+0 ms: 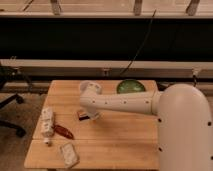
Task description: Push the eraser across the table
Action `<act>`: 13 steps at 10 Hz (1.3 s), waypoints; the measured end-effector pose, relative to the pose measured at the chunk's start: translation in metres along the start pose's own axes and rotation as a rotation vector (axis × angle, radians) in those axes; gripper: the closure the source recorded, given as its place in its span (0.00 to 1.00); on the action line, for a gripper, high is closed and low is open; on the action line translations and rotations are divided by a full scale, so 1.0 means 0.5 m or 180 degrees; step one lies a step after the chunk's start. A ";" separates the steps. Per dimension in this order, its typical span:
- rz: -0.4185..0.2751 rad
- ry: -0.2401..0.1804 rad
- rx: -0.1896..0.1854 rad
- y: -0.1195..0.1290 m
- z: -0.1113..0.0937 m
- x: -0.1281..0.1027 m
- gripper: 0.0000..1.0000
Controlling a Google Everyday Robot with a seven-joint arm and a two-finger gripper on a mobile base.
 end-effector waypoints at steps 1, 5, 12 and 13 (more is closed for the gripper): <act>0.0019 0.0007 -0.0014 0.004 -0.002 0.006 1.00; -0.0077 0.0018 0.0014 -0.031 0.009 0.001 1.00; -0.0342 0.0023 0.0121 -0.120 0.021 -0.042 1.00; -0.0375 0.0029 0.0139 -0.127 0.021 -0.042 1.00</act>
